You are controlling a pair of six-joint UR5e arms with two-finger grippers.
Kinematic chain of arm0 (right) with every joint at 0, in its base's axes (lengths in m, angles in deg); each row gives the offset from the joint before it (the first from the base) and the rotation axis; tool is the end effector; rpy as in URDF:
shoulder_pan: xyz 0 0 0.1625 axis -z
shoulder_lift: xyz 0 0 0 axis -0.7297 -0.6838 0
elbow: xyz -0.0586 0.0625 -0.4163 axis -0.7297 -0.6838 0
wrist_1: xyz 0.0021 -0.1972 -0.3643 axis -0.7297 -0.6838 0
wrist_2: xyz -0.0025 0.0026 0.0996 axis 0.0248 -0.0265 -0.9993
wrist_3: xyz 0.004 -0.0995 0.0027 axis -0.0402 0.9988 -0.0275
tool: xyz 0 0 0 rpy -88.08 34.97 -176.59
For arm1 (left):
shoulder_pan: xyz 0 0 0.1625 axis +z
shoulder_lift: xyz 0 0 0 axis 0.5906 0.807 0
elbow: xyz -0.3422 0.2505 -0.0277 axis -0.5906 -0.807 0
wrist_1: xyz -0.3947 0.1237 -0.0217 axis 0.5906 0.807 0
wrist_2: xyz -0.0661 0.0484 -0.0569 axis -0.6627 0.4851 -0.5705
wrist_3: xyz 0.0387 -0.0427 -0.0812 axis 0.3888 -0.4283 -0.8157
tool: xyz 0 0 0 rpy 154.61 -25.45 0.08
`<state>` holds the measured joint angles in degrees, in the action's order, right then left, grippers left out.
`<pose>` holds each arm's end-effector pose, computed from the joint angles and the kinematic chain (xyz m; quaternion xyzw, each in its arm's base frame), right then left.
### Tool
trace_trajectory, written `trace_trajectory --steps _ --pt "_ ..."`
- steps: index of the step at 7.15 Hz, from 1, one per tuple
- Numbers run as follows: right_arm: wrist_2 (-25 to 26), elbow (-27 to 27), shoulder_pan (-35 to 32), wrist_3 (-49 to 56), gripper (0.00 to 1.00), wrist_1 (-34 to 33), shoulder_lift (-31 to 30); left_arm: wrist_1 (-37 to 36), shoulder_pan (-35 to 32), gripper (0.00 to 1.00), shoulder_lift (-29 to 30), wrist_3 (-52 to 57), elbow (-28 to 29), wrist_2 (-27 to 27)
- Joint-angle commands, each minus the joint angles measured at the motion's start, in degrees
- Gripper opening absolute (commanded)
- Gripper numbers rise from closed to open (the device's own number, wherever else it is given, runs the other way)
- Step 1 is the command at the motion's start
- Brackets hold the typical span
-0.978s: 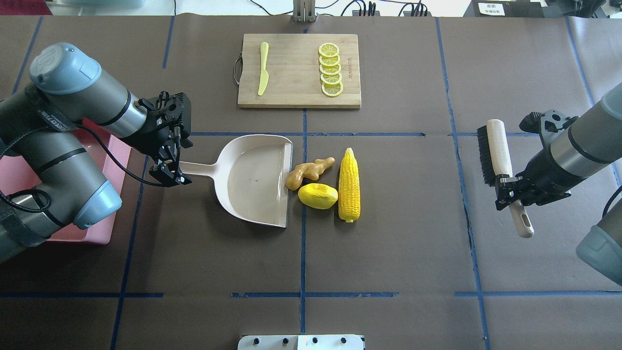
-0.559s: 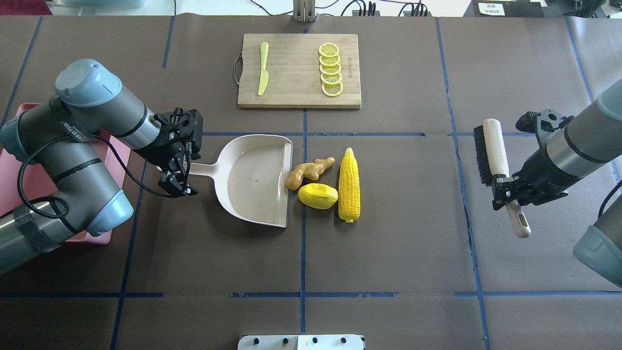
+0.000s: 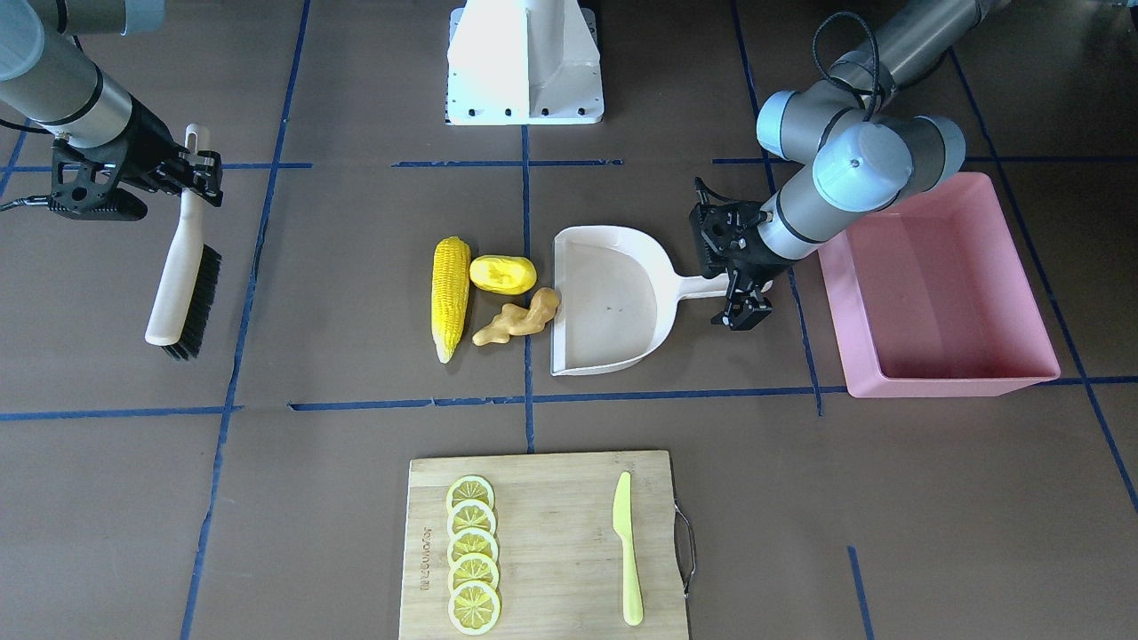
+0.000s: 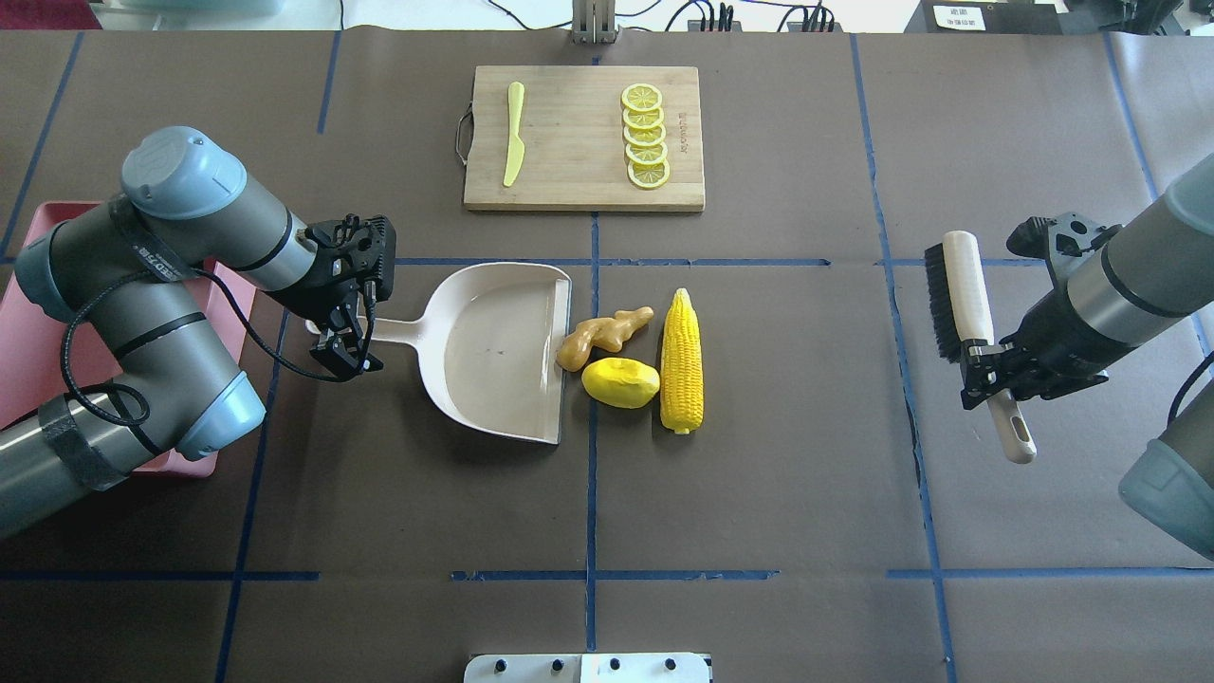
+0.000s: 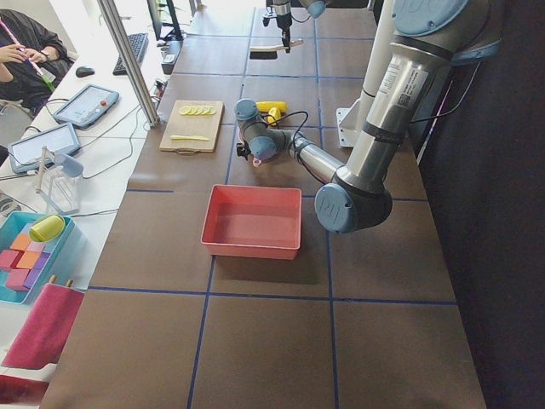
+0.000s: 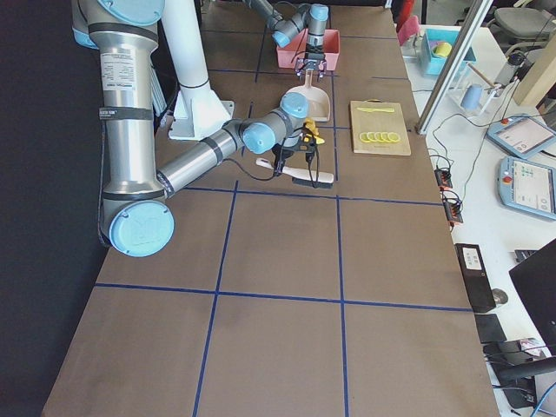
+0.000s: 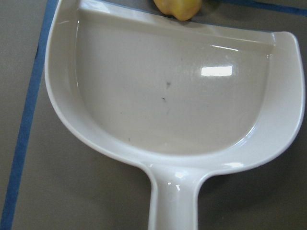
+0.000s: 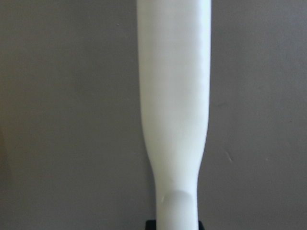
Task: Sweep and dump trash into bin
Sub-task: 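Hold the dustpan steady with the left gripper while the right gripper holds the brush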
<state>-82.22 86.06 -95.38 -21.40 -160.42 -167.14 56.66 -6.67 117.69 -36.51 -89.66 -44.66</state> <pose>-0.2609 -0.3970 0.4010 -0.0902 -0.4111 0.0138 0.9070 0.4310 -0.4982 0.3660 0.3165 0.3775 0.5935 0.6364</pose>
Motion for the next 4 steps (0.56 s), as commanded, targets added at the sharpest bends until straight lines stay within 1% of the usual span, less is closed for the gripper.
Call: trace_trajectory --steps 1,2,4 --pt "0.0 0.09 -0.52 0.0 0.0 0.0 0.0 0.09 0.15 0.98 -0.22 -0.46 -0.03 0.03" --pt "0.0 0.09 -0.44 0.0 0.0 0.0 0.0 0.09 0.15 0.85 -0.39 -0.55 -0.3 -0.4" --pt "0.0 0.09 -0.52 0.0 0.0 0.0 0.0 -0.61 0.15 0.63 -0.39 -0.64 -0.39 -0.4"
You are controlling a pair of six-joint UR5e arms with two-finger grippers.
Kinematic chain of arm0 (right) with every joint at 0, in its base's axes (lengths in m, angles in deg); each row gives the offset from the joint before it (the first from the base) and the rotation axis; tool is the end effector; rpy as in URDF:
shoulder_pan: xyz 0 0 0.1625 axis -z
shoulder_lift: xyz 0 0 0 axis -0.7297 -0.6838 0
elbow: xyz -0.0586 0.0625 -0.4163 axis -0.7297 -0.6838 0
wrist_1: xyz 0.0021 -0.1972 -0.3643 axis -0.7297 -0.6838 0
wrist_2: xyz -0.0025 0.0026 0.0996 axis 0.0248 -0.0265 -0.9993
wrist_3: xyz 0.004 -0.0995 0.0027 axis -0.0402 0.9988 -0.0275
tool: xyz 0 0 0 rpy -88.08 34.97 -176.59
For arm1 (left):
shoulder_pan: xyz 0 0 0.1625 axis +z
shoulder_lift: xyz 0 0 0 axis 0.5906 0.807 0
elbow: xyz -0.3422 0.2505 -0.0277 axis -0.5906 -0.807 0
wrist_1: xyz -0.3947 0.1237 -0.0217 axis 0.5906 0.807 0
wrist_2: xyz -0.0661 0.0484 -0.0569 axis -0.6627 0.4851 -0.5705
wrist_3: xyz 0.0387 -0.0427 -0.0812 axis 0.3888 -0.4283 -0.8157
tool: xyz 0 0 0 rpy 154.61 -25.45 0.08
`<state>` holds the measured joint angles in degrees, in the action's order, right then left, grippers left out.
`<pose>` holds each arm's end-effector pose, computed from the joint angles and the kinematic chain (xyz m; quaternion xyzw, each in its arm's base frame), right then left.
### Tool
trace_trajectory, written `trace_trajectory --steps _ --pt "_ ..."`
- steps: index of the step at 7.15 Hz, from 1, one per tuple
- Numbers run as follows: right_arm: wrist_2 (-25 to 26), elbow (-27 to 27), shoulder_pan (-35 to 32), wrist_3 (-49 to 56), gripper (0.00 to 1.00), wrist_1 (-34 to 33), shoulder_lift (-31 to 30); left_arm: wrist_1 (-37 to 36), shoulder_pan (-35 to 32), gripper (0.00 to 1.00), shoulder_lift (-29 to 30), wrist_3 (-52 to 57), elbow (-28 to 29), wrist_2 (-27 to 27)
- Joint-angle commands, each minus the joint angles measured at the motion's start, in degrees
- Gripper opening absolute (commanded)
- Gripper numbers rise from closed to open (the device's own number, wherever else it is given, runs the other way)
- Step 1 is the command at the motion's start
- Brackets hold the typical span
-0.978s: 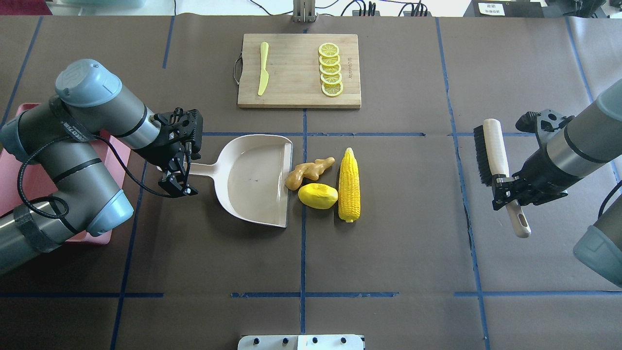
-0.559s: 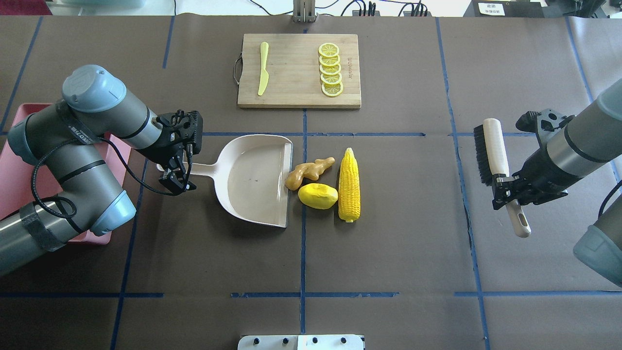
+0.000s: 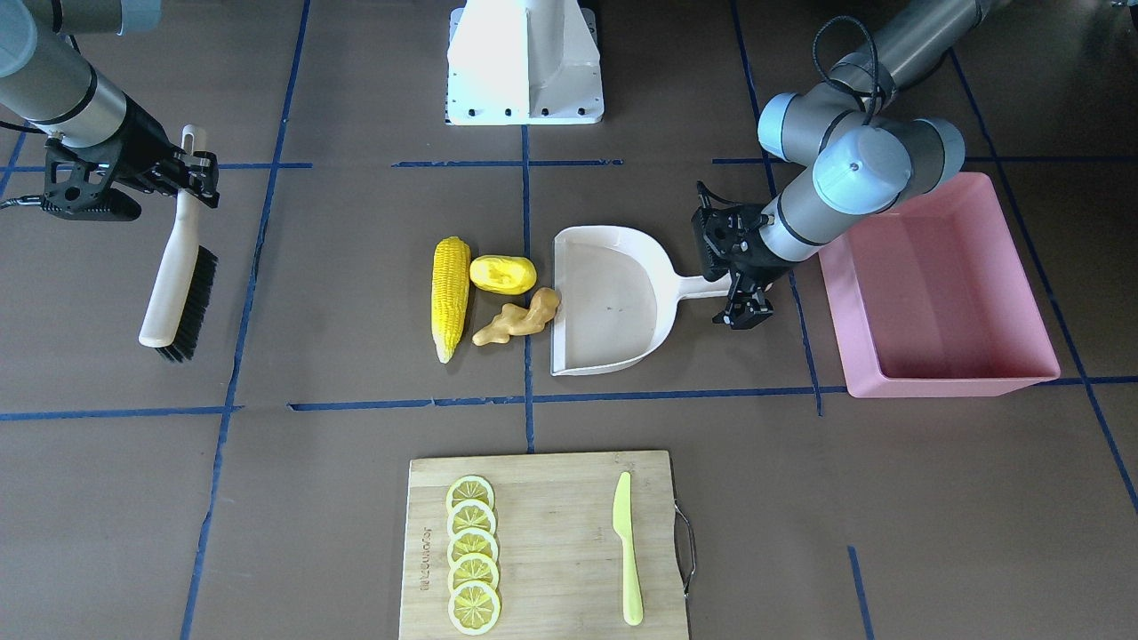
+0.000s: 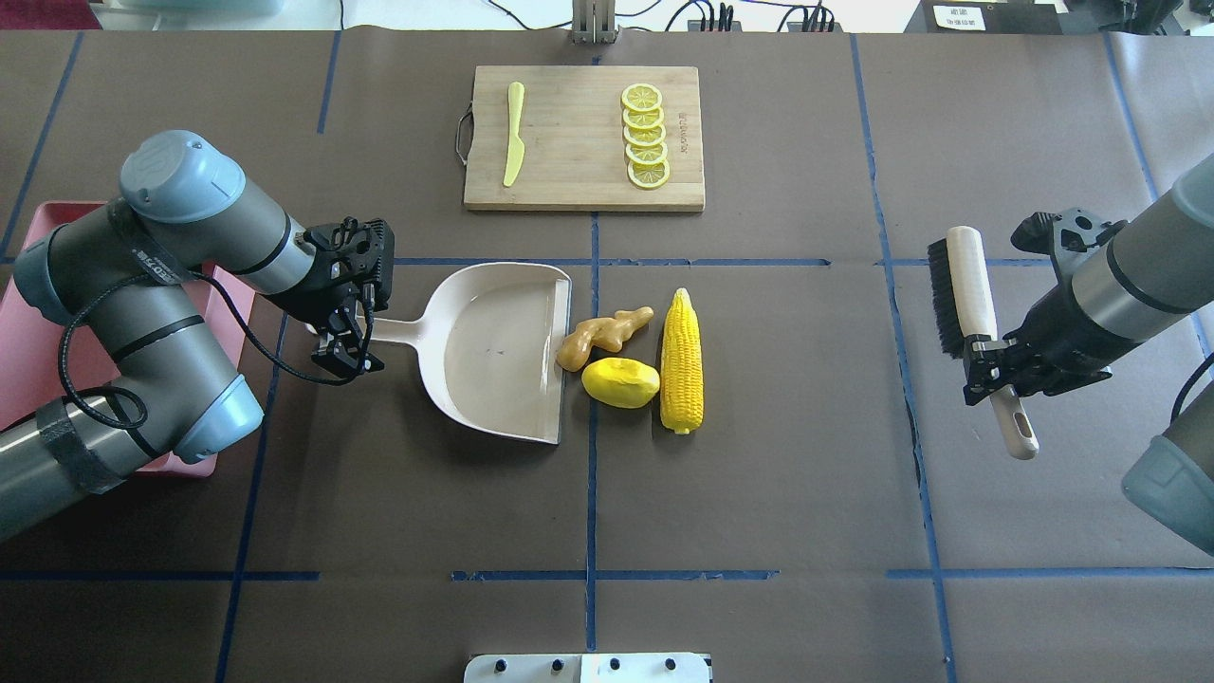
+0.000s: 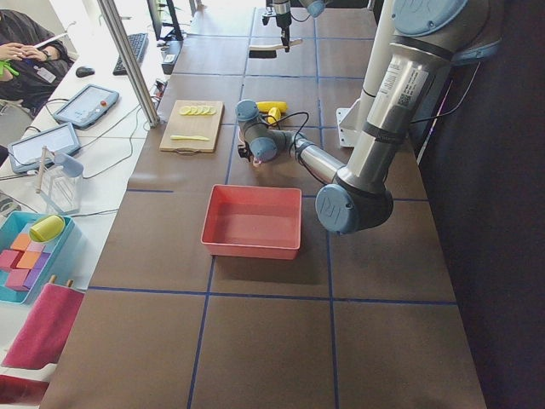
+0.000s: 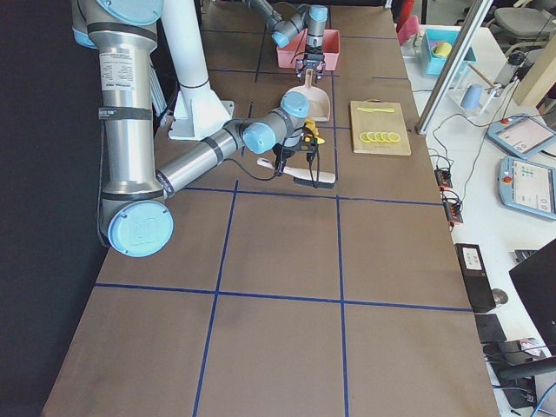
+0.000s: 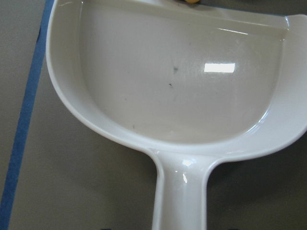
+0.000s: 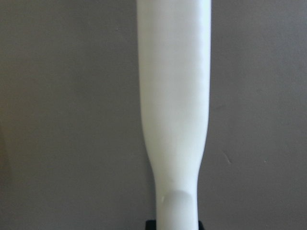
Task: Sweep and dump trash into bin
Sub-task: 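Hold the dustpan steady with the left gripper while the right gripper holds the brush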
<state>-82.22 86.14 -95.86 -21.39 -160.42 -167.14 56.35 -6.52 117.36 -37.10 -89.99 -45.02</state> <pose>-0.2574 -0.3990 0.4004 -0.0880 -0.4119 0.0173 0.9068 0.4309 -0.4951 0.3674 0.3106 0.3819 0.5915 0.6386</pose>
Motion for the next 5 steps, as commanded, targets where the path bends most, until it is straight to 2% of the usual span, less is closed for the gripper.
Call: trace_trajectory --steps 1,2,3,4,5 --pt "0.0 0.0 -0.04 0.0 0.0 0.0 0.0 -0.3 -0.08 0.41 -0.15 -0.06 0.03 -0.05" --pt "0.0 0.0 -0.22 0.0 0.0 0.0 0.0 -0.39 0.0 0.2 -0.15 -0.06 0.29 -0.05" --pt "0.0 -0.08 -0.22 0.0 0.0 0.0 0.09 -0.39 -0.08 0.07 -0.24 -0.06 0.29 -0.05" --pt "0.0 -0.08 -0.05 0.0 0.0 0.0 0.09 -0.39 -0.08 0.0 -0.24 0.03 -0.23 -0.14" --pt "0.0 -0.17 0.48 0.0 0.0 -0.17 0.96 -0.48 -0.08 0.0 -0.07 -0.05 -0.58 -0.23"
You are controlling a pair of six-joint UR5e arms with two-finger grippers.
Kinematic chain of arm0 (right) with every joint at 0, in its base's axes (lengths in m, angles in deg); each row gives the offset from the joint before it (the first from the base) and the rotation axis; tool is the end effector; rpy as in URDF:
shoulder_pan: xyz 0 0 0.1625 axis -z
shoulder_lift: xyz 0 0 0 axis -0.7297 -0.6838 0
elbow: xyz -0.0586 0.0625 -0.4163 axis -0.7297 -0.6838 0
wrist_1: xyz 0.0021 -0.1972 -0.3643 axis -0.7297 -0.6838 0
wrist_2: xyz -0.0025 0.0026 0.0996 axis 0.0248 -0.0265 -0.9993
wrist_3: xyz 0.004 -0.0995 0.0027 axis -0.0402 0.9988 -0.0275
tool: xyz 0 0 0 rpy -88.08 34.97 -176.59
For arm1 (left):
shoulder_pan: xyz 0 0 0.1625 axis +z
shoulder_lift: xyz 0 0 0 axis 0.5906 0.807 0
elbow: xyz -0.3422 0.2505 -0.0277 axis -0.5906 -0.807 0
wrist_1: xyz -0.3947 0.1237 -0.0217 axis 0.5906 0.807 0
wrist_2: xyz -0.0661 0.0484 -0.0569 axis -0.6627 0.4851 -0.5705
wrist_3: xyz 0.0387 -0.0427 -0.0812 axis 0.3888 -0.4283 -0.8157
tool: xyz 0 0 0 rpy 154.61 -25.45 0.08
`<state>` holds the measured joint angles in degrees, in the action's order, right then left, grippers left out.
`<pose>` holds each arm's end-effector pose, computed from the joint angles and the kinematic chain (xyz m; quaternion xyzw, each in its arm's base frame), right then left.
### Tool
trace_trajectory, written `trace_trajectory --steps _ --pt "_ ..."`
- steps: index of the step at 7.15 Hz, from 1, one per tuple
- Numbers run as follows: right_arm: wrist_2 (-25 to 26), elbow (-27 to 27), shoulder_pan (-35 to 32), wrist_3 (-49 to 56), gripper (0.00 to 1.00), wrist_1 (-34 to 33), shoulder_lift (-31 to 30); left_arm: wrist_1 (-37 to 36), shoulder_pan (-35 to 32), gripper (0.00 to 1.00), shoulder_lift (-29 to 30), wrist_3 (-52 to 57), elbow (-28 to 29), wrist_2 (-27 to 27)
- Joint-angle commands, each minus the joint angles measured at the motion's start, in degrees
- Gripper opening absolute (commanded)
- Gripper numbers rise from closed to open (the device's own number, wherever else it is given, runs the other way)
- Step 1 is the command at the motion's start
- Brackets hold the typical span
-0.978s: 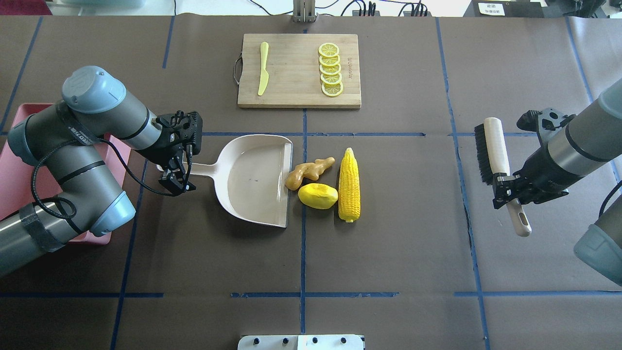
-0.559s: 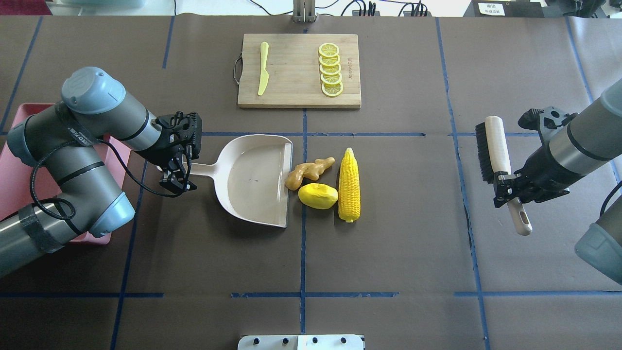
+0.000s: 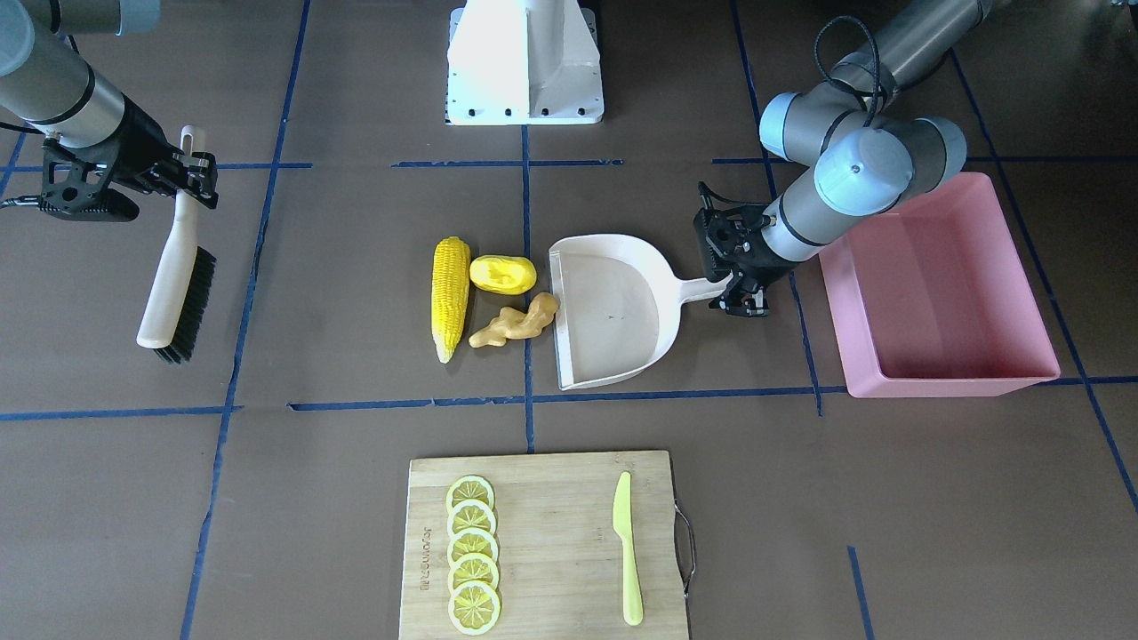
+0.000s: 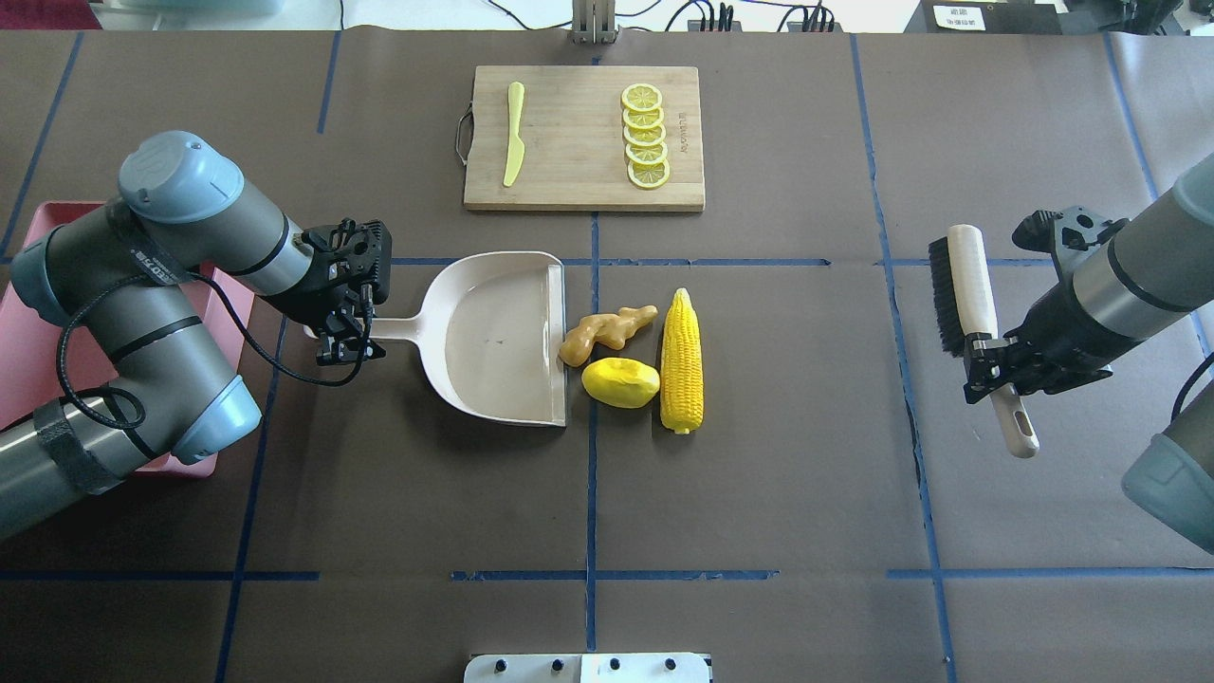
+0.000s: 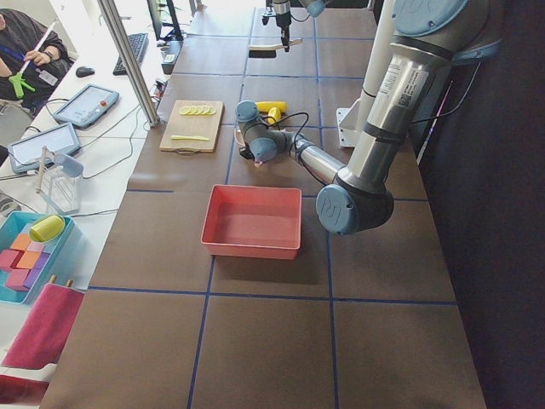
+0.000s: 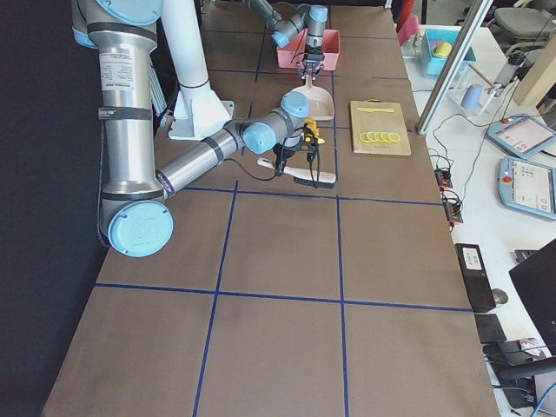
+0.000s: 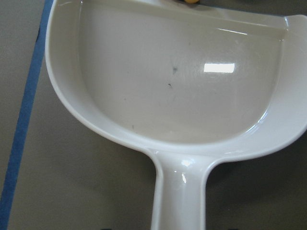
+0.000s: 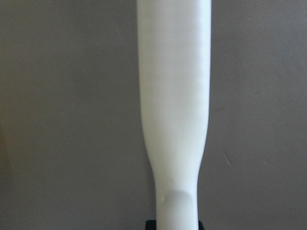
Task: Sweep and dump trash into bin
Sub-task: 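Hold the dustpan steady with the left gripper while the right gripper holds the brush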
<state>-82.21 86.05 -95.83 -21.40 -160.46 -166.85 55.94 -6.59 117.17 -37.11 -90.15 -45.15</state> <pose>-0.2586 -0.4000 0.3988 -0.0871 -0.4127 0.0166 0.9065 0.4296 -0.4948 0.3690 0.3071 0.3824 0.5911 0.6403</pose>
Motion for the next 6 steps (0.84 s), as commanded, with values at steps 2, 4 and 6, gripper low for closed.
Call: trace_trajectory --steps 2,4,6 --pt "0.09 0.01 1.33 -0.09 0.0 -3.37 2.69 -0.07 -0.1 0.0 0.21 0.13 -1.03 0.78" --pt "0.35 -0.16 3.86 -0.52 0.0 -3.65 4.36 -0.07 -0.28 0.0 0.21 0.49 -1.12 0.96" --pt "6.11 -0.43 10.7 -0.88 0.0 -11.42 11.44 -0.07 -0.28 0.0 0.21 0.57 -1.12 0.96"
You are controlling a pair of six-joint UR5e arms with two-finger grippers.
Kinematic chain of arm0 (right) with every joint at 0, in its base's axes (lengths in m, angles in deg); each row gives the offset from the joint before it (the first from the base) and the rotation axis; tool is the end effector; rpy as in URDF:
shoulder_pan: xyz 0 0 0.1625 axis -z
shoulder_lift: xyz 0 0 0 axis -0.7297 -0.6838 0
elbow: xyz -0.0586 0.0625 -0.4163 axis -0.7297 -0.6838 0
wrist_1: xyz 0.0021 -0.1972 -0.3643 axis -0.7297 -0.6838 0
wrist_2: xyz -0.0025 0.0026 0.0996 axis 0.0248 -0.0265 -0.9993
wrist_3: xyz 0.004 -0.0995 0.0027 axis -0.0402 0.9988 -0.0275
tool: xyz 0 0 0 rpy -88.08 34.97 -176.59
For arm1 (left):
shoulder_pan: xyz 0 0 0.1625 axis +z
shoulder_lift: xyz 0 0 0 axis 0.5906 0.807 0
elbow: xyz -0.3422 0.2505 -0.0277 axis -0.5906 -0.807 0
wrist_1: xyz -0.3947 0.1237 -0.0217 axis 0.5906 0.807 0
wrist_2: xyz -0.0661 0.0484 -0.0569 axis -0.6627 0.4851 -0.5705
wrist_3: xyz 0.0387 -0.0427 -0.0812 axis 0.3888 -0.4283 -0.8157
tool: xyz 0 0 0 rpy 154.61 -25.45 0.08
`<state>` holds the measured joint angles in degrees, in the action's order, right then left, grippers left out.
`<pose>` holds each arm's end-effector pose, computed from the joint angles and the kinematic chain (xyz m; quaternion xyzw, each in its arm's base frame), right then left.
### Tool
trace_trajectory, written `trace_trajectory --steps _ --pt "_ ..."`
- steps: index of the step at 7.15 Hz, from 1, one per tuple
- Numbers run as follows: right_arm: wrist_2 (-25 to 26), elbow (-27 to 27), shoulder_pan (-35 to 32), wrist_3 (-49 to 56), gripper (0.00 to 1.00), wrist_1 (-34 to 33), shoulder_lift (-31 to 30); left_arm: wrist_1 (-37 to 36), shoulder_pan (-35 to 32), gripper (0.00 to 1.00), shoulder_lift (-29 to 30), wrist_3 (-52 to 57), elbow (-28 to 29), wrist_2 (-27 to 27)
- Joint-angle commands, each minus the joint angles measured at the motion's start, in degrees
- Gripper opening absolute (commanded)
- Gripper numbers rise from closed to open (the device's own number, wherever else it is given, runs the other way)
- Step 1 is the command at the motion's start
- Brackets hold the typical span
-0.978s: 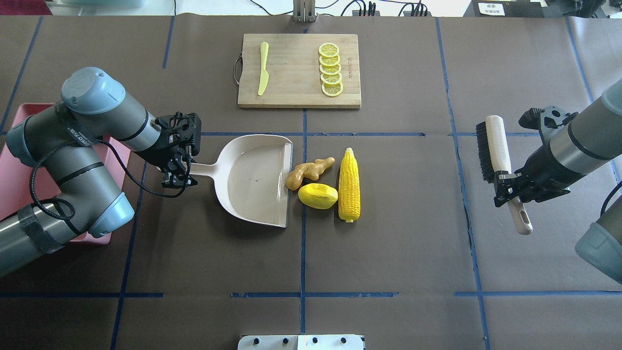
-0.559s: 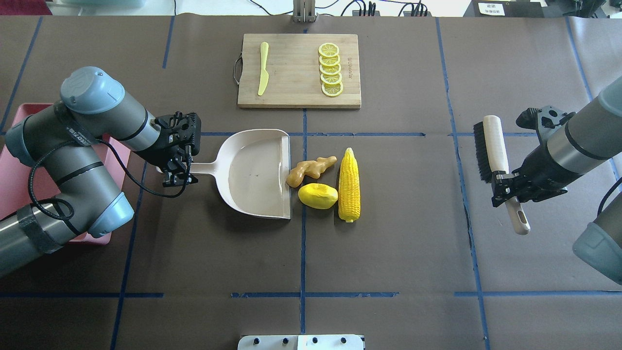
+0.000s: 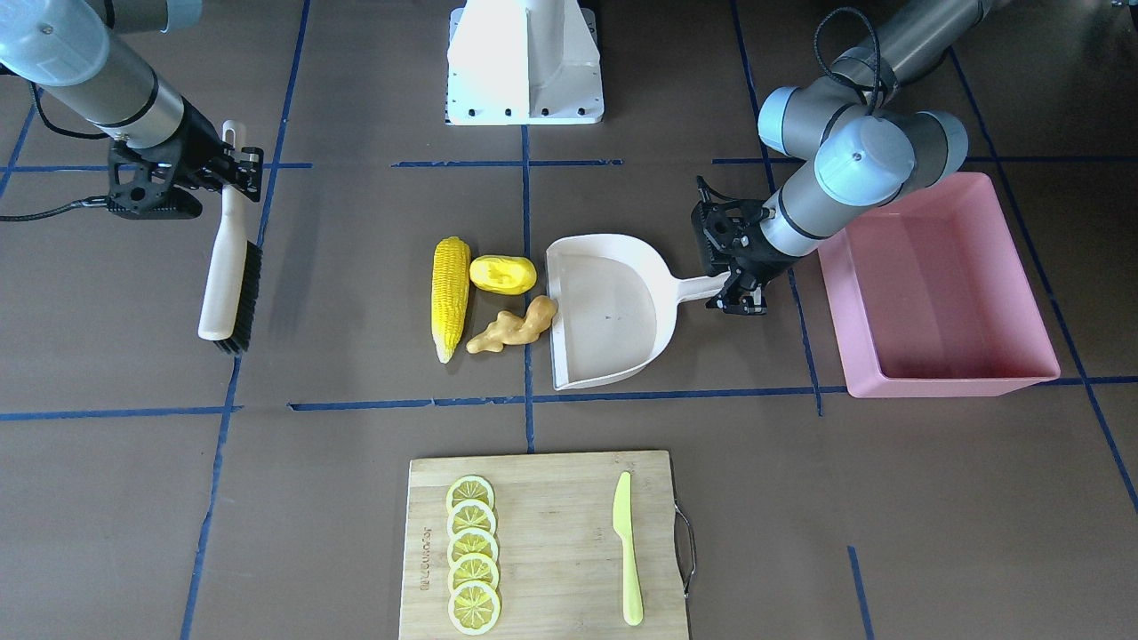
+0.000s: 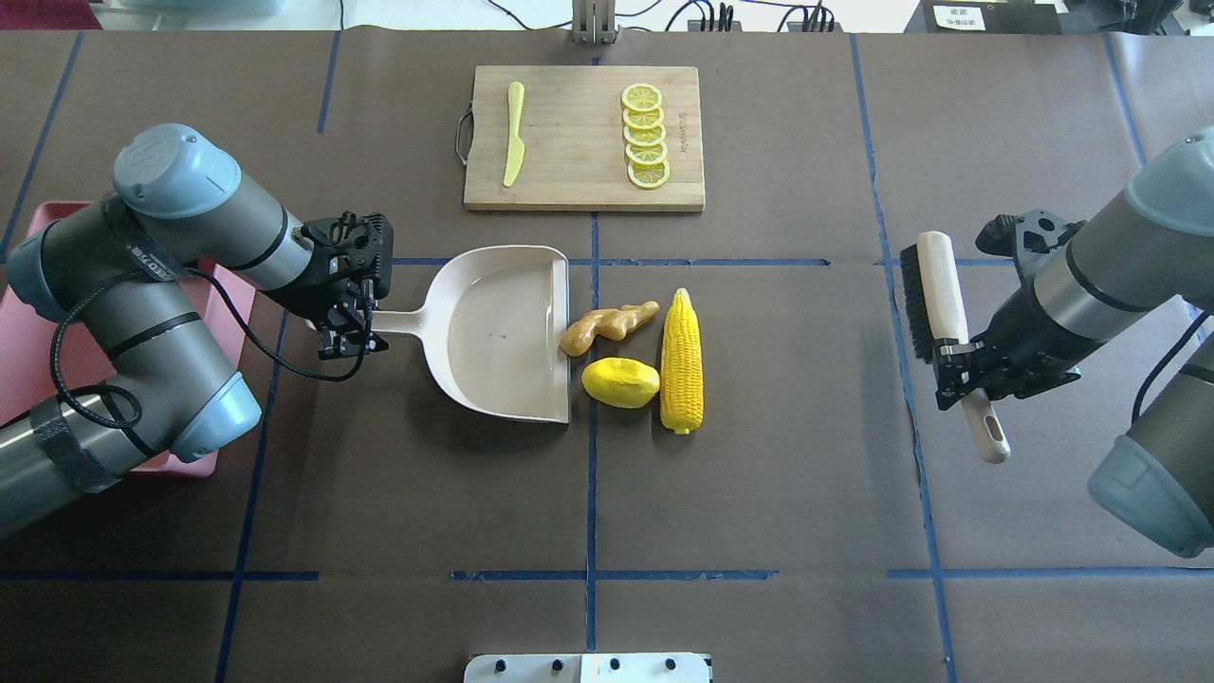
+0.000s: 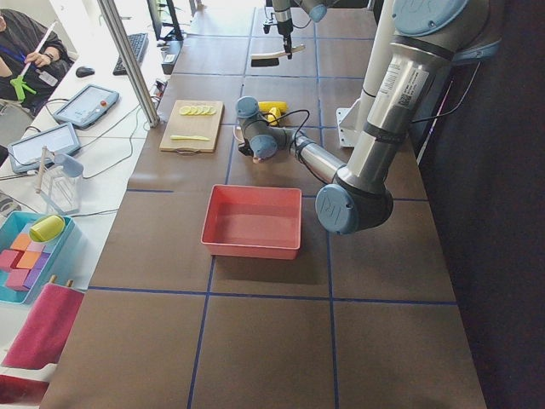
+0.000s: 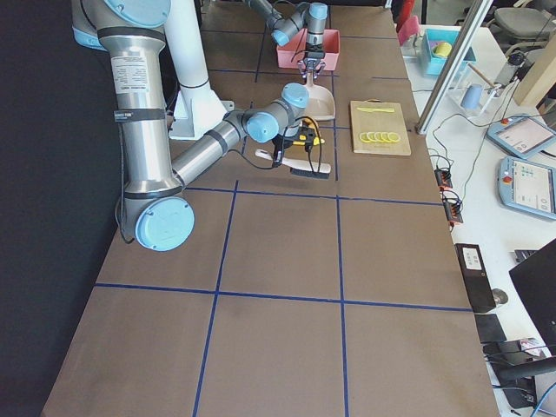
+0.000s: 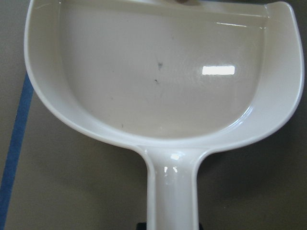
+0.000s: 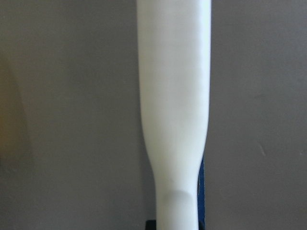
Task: Sweep and dump trash into bin
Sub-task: 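Move the brush with the right gripper behind the corn, potato and ginger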
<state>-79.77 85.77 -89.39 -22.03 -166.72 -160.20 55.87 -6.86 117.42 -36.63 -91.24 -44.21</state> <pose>-0.3189 -0.3885 0.3607 -0.0955 -0.3967 -0.0238 0.9127 0.4249 -0.4964 0.3579 0.3219 0.3744 0.5913 0.6376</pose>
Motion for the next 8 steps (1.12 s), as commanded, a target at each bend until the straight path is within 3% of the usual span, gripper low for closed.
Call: trace_trajectory --steps 1,2,5,8 --pt "5.8 -0.15 6.82 -0.33 0.0 -14.87 11.2 0.09 0.09 0.0 -0.04 0.09 -0.03 0.02" --pt "7.9 -0.5 9.54 -0.34 0.0 -20.53 15.87 0.18 0.17 0.0 -0.04 0.09 -0.03 0.02" --pt "9.33 -9.08 12.2 -0.51 0.0 -20.24 20.72 0.26 0.26 0.0 -0.12 0.09 -0.03 0.28" --pt "9.33 -10.7 14.66 -0.95 0.0 -20.15 21.98 0.35 0.26 0.0 -0.03 0.0 -0.29 0.28"
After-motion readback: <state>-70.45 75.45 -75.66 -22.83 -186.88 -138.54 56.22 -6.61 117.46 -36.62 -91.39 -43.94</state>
